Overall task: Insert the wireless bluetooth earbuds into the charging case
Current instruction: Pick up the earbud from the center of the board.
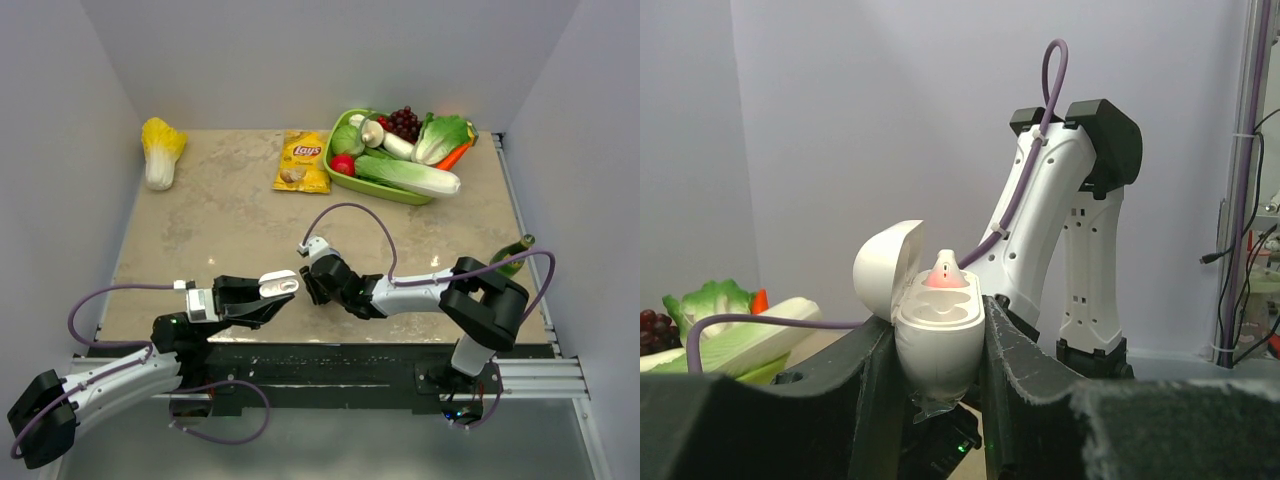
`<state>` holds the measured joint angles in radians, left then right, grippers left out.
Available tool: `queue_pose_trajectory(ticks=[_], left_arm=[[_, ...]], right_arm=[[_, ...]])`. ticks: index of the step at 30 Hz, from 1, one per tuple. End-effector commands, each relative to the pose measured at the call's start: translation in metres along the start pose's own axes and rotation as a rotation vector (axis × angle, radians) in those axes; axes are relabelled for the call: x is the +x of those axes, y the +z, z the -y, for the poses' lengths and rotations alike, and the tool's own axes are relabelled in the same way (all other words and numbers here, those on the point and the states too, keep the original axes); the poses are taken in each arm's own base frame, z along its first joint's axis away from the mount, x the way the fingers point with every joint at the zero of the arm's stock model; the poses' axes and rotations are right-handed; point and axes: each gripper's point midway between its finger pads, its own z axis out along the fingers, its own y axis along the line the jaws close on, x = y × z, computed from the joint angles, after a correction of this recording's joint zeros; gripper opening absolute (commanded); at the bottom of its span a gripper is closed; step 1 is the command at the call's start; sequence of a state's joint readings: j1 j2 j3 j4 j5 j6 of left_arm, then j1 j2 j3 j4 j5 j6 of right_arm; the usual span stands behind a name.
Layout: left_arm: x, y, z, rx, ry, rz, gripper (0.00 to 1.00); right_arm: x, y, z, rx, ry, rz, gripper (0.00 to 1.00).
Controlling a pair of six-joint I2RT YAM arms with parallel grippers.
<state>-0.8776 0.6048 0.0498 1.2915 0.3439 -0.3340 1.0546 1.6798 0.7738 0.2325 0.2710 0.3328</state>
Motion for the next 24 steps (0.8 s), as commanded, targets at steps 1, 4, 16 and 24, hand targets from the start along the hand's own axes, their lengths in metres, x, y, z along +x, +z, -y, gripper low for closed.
queue_pose_trajectory(ticks=[1, 4, 16, 24], left_arm=[[0.06, -0.065, 0.006, -0.042, -0.051, -0.117, 0.0], [0.06, -0.065, 0.006, -0.041, -0.051, -0.118, 0.0], [0.061, -0.065, 0.006, -0.042, -0.055, -0.12, 0.0], [0.061, -0.066, 0.006, -0.043, -0.057, -0.122, 0.0]], right_arm=[[-0.002, -0.007, 0.012, 0.058, 0.006, 0.013, 0.34], [-0.001, -0.007, 0.014, 0.066, 0.005, 0.009, 0.32], [0.003, -0.009, 0.022, 0.107, 0.006, -0.001, 0.13], [0.006, -0.013, 0.029, 0.136, 0.008, -0.01, 0.18]])
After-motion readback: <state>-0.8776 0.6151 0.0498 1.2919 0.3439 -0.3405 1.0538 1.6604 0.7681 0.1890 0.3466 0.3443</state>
